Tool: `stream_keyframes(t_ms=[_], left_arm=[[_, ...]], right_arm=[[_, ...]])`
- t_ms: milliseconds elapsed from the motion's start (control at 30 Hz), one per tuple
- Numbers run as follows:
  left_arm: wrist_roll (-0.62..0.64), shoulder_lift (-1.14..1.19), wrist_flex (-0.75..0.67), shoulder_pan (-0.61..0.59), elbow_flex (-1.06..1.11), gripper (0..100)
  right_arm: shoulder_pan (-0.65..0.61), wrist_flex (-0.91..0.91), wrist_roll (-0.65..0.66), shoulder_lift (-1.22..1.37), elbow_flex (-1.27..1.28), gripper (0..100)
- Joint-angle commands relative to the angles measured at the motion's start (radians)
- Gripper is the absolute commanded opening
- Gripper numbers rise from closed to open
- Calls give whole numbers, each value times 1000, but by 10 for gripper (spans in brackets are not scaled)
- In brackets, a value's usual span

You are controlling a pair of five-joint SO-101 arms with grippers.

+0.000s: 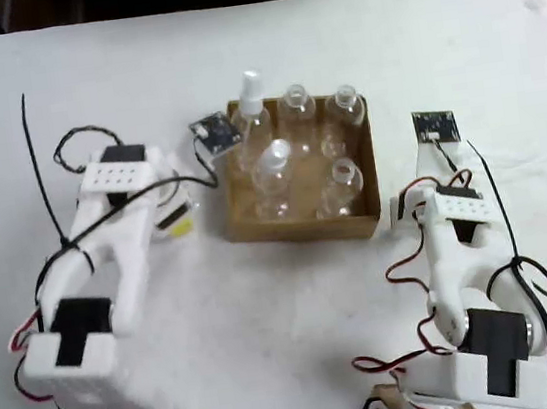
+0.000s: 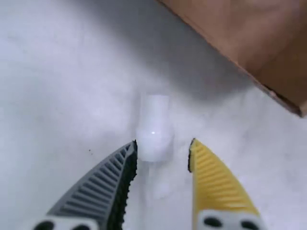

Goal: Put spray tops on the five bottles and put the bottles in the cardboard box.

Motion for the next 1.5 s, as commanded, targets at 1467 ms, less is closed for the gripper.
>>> stream_keyframes(t_ms=[1467], left_arm=[[63, -205, 651, -5, -585, 23]], right_arm=[[-8, -16, 11, -5, -43, 173]])
